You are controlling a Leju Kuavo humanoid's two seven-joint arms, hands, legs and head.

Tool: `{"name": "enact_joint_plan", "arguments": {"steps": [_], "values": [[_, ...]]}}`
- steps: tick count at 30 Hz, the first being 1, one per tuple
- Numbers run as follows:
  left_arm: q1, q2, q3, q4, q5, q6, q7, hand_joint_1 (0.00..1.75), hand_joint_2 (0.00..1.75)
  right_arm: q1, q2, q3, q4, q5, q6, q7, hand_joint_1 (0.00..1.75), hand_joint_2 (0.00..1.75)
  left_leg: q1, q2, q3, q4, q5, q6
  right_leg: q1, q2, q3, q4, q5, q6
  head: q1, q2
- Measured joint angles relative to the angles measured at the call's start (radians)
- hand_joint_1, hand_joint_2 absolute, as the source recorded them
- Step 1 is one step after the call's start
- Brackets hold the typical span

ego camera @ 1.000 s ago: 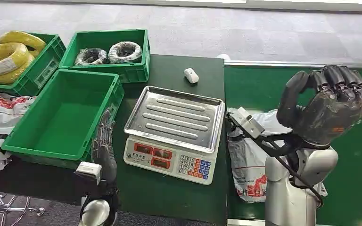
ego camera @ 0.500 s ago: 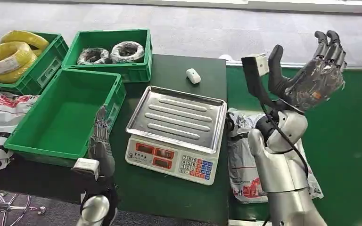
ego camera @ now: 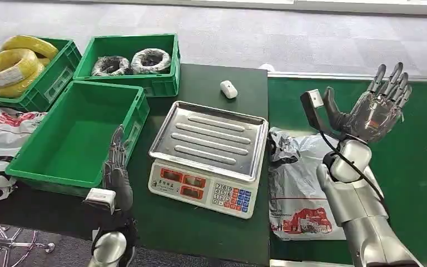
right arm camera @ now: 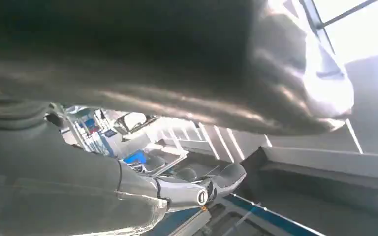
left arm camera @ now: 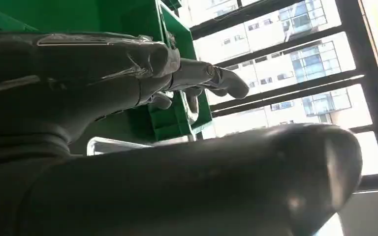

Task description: Moved the parcel from conveyor to table for the left to box.

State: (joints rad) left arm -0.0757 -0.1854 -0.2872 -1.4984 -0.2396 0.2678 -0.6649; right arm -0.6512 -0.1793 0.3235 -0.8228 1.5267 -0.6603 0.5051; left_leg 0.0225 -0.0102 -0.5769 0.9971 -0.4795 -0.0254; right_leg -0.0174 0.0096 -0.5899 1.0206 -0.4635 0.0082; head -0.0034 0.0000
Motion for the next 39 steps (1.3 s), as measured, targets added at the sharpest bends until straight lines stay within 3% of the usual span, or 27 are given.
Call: {"name": "enact_joint_plan", "arguments": {"steps": [4,7,10,12,14,20,39], "values": [[0.0,0.0,0.002,0.0,-0.002,-0.002,0.0,0.0,0.0,-0.002,-0.005,-0.001,0.04,0.0,0.008,0.0,0.0,1.75,0.0,0.0,0.0,0.0,0.0,0.0,0.0,0.0,0.0,0.0,0.0,0.0,0.0,0.0],[0.0,-0.001,0.008,-0.003,-0.008,-0.016,0.006,0.0,0.0,-0.031,-0.003,-0.035,0.127,-0.001,0.079,-0.026,0.0,1.75,0.0,0.0,0.0,0.0,0.0,0.0,0.0,0.0,0.0,0.0,0.0,0.0,0.0,0.0],[0.0,0.0,0.014,-0.004,-0.012,-0.024,0.006,0.0,0.0,-0.054,0.002,-0.11,0.205,-0.037,0.191,-0.165,0.0,1.75,-0.001,0.0,-0.001,0.0,0.0,0.0,-0.001,0.0,0.0,0.0,0.0,0.001,0.0,0.0],[0.0,0.0,0.016,-0.004,-0.012,-0.027,0.005,0.0,0.0,-0.062,0.01,-0.181,0.25,-0.147,0.311,-0.334,0.0,1.75,-0.001,0.0,-0.001,0.0,0.0,0.0,-0.001,0.0,0.0,0.0,0.0,0.001,0.0,0.0],[0.0,0.0,0.019,-0.004,-0.012,-0.03,0.004,0.0,0.0,-0.065,0.015,-0.234,0.289,-0.189,0.395,-0.404,0.0,1.75,-0.001,-0.001,-0.001,0.0,0.0,0.0,-0.001,0.0,0.0,0.0,0.0,0.001,0.0,0.0],[0.002,0.0,0.037,-0.006,-0.015,-0.025,0.003,0.0,0.0,-0.089,0.018,-0.295,0.386,-0.197,0.549,-0.427,0.0,1.75,-0.001,0.0,-0.001,0.0,0.0,0.0,-0.001,0.0,-0.001,0.0,0.0,0.001,0.0,0.0],[0.006,0.0,0.055,-0.012,-0.016,-0.021,0.003,0.0,0.0,-0.123,0.024,-0.309,0.455,-0.196,0.584,-0.436,0.0,1.75,-0.001,0.0,-0.001,0.0,0.0,0.0,-0.001,0.0,-0.001,0.0,0.0,0.001,0.0,0.0]]}}
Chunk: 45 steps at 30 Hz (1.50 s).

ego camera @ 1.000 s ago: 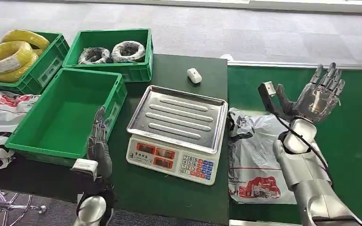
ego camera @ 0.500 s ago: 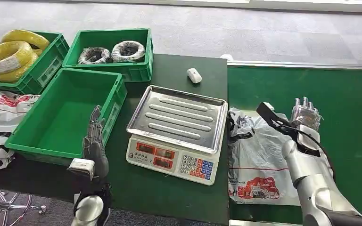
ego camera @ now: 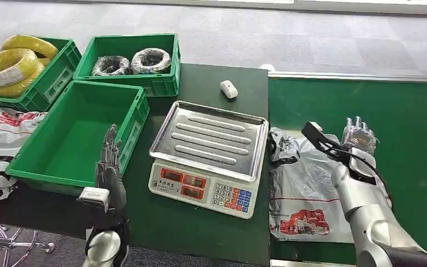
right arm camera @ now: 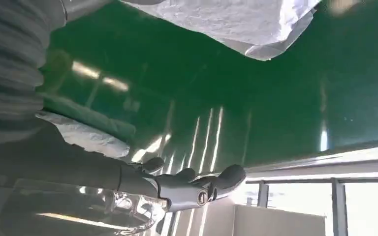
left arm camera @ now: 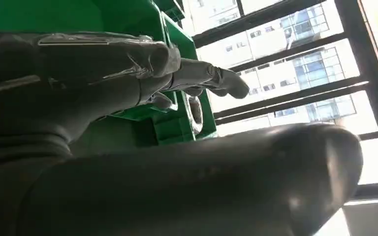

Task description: Moved the parcel from conveyor to table for the left to box.

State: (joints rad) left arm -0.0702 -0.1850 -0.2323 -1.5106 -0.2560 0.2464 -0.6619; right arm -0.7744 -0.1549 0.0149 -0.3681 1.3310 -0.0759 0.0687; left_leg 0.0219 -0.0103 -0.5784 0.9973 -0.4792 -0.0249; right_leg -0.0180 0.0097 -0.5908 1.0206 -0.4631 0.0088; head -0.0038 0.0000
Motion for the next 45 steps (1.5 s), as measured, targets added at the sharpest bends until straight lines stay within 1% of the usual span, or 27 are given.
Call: {"name": "enact_joint_plan", "arguments": {"steps": [4,7,9,12,15,20,25,28,34,35,37,38,39,45], "values": [[0.007,0.0,0.002,-0.011,0.001,0.007,0.005,0.0,0.0,-0.012,0.003,0.0,0.009,-0.003,0.058,-0.012,0.0,1.75,0.0,0.0,0.0,0.0,0.0,0.0,0.0,0.0,0.0,0.0,0.0,0.0,0.0,0.0],[0.016,0.002,0.003,-0.024,0.001,0.007,0.016,0.0,0.0,-0.021,0.003,0.0,0.015,-0.026,0.126,-0.055,0.0,1.75,0.0,0.0,0.0,0.0,0.0,0.0,0.0,0.0,0.0,0.0,0.0,0.0,0.0,0.0],[0.019,0.004,0.003,-0.028,0.001,0.007,0.021,0.0,0.0,-0.023,0.003,0.0,0.019,-0.057,0.192,-0.135,0.0,1.75,0.0,0.0,0.0,0.0,0.0,0.0,0.0,0.0,0.0,0.0,0.0,0.0,0.0,0.0],[0.018,0.012,0.004,-0.028,0.007,0.006,0.026,0.0,0.0,-0.021,0.002,0.0,0.022,-0.117,0.307,-0.306,0.0,1.75,0.0,0.0,0.0,0.0,0.0,0.0,0.0,0.0,0.0,0.0,0.0,0.0,0.0,0.0],[0.018,0.019,0.004,-0.028,0.015,0.006,0.027,0.0,0.0,-0.021,-0.002,0.011,0.022,-0.156,0.361,-0.387,0.0,1.75,0.0,0.0,0.0,0.0,0.0,0.0,0.0,0.0,0.0,0.0,0.0,0.0,0.0,0.0],[0.021,0.026,0.004,-0.036,0.017,0.008,0.033,0.0,0.0,-0.014,-0.003,0.048,0.022,-0.191,0.396,-0.453,0.0,1.75,0.0,0.0,0.0,0.0,0.0,0.0,0.0,0.0,0.0,0.0,0.0,0.0,0.0,0.0],[0.032,0.033,0.003,-0.038,0.018,0.013,0.037,0.0,0.0,0.023,0.0,0.115,0.016,-0.232,0.423,-0.577,0.0,1.75,0.0,0.0,0.0,0.0,0.0,0.0,0.0,0.0,0.0,0.0,0.0,0.0,0.0,0.0],[0.04,0.035,0.002,-0.038,0.019,0.019,0.036,0.0,0.0,0.057,0.005,0.158,0.005,-0.238,0.423,-0.608,0.0,1.75,0.0,0.0,0.0,0.0,0.0,0.0,0.0,0.0,0.0,0.0,0.0,0.0,0.0,0.0],[0.044,0.038,-0.001,-0.038,0.019,0.028,0.035,0.0,0.0,0.076,0.013,0.238,-0.007,-0.263,0.426,-0.611,0.0,1.75,0.0,0.0,0.0,0.0,0.0,0.0,0.0,0.0,0.0,0.0,0.0,0.0,0.0,0.0],[0.046,0.039,-0.001,-0.038,0.02,0.028,0.034,0.0,0.0,0.076,0.014,0.246,-0.01,-0.266,0.429,-0.615,1.62,1.75,0.0,0.0,0.0,0.0,0.0,0.0,0.0,0.0,0.0,0.0,0.0,0.0,0.0,0.0],[0.049,0.041,-0.001,-0.038,0.029,0.031,0.026,0.0,0.0,0.076,0.013,0.264,-0.016,-0.278,0.442,-0.634,1.62,1.75,0.0,0.0,0.0,0.0,0.0,0.0,0.0,0.0,0.0,0.0,0.0,0.0,0.0,0.0],[0.049,0.042,-0.001,-0.038,0.033,0.031,0.021,0.0,0.0,0.076,0.012,0.272,-0.018,-0.287,0.447,-0.642,1.73,1.75,0.0,0.0,0.0,0.0,0.0,0.0,0.0,0.0,0.0,0.0,0.0,0.0,0.0,0.0],[0.05,0.044,-0.001,-0.038,0.036,0.032,0.018,0.0,0.0,0.076,0.008,0.284,-0.021,-0.298,0.452,-0.654,1.75,1.75,0.0,0.001,0.0,0.0,0.0,0.0,0.0,0.0,0.0,0.0,0.0,0.0,0.0,0.0],[0.049,0.049,-0.001,-0.038,0.037,0.037,0.016,0.0,0.0,0.074,0.003,0.319,-0.039,-0.317,0.449,-0.666,1.75,1.75,0.0,0.001,0.0,0.0,0.0,0.0,0.0,0.0,-0.001,0.0,0.0,0.0,0.0,0.0]]}}
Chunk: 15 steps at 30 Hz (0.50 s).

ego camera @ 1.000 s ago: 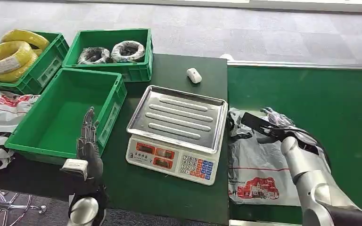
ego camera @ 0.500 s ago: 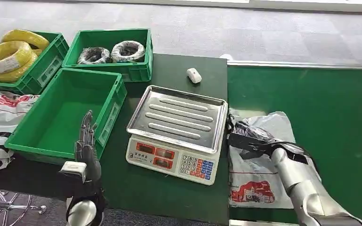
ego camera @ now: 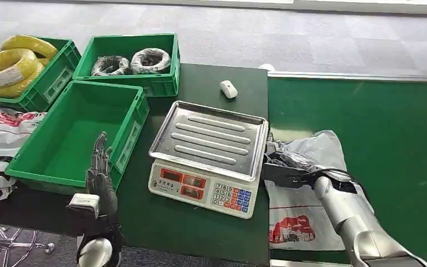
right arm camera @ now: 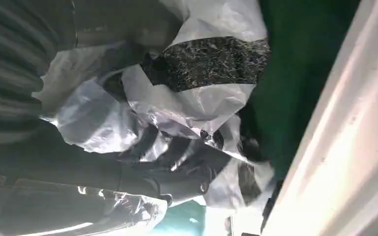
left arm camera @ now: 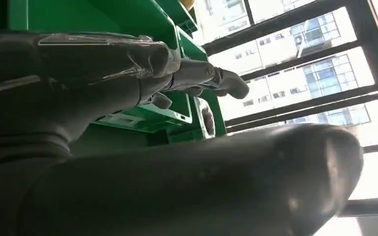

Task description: Moved the parcel from conveyor to table for the left to box.

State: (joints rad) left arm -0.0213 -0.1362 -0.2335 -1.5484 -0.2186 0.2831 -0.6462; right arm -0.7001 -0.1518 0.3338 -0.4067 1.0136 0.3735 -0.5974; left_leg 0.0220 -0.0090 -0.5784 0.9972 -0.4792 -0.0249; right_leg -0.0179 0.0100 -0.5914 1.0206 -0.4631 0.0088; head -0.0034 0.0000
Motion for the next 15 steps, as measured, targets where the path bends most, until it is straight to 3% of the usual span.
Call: {"name": "enact_joint_plan", "arguments": {"steps": [11,15], "values": [[0.004,0.007,0.0,0.0,0.0,0.007,-0.004,0.0,0.0,0.002,-0.005,0.037,-0.038,-0.052,-0.047,-0.006,1.75,1.75,0.0,0.0,0.0,0.0,0.0,0.0,0.0,0.0,0.0,0.0,0.0,0.0,0.0,0.0],[0.011,0.012,0.001,-0.006,0.002,0.025,-0.008,0.0,0.0,0.01,-0.014,0.05,-0.1,-0.103,-0.169,0.034,1.75,1.75,0.0,0.0,-0.001,0.0,0.0,0.0,0.0,0.0,0.0,0.0,0.0,0.0,0.0,0.0]]}}
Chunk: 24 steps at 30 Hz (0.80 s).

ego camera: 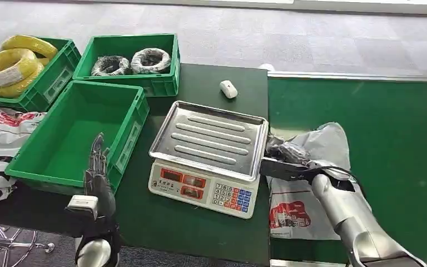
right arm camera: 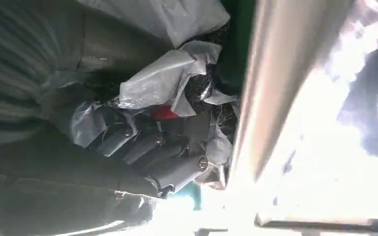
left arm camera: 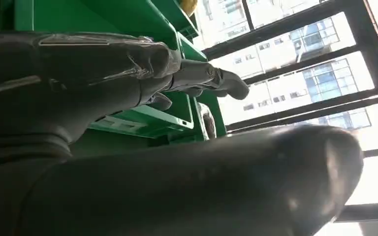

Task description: Moved the parcel from conveyor to table for the left to box.

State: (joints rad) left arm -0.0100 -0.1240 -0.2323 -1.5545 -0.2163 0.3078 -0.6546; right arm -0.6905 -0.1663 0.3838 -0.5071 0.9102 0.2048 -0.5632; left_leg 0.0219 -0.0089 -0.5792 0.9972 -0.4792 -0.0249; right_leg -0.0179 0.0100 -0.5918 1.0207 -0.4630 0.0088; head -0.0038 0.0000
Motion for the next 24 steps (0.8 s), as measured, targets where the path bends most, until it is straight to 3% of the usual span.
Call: {"name": "enact_joint_plan", "arguments": {"steps": [5,9,12,19,24], "values": [[0.016,0.006,0.001,-0.011,0.009,0.015,-0.01,0.0,0.0,0.005,-0.017,0.004,-0.18,0.012,-0.161,0.13,1.75,1.75,0.0,-0.001,-0.001,0.0,0.0,0.0,0.0,0.0,-0.001,0.0,0.0,0.0,0.0,0.0],[0.027,0.004,0.001,-0.019,0.005,0.016,-0.016,0.0,0.0,0.008,-0.015,0.005,-0.424,0.18,-0.311,0.354,1.75,1.75,0.0,0.0,-0.001,0.0,0.0,0.0,0.0,0.0,-0.001,0.0,0.0,0.0,0.0,0.0],[0.025,-0.005,0.0,-0.022,-0.006,0.009,-0.016,0.0,0.0,0.007,0.012,0.005,-0.562,0.34,-0.376,0.451,1.75,1.75,0.0,0.0,-0.001,0.0,0.0,0.0,0.0,0.0,-0.001,0.0,0.0,0.0,0.0,0.0],[0.024,-0.017,-0.001,-0.022,-0.01,0.005,-0.016,0.0,0.0,-0.001,0.048,0.014,-0.711,0.407,-0.398,0.479,1.75,1.75,0.0,-0.001,-0.001,0.0,0.001,0.0,0.0,0.0,0.0,0.0,0.0,0.0,0.0,0.0],[-0.007,-0.022,-0.014,-0.003,-0.003,-0.035,-0.027,0.0,0.0,-0.044,0.109,0.048,-0.716,0.587,-0.473,0.504,1.75,1.75,0.0,0.001,0.0,0.0,0.001,0.0,0.0,0.0,-0.001,0.0,0.001,0.0,0.0,0.0]]}}
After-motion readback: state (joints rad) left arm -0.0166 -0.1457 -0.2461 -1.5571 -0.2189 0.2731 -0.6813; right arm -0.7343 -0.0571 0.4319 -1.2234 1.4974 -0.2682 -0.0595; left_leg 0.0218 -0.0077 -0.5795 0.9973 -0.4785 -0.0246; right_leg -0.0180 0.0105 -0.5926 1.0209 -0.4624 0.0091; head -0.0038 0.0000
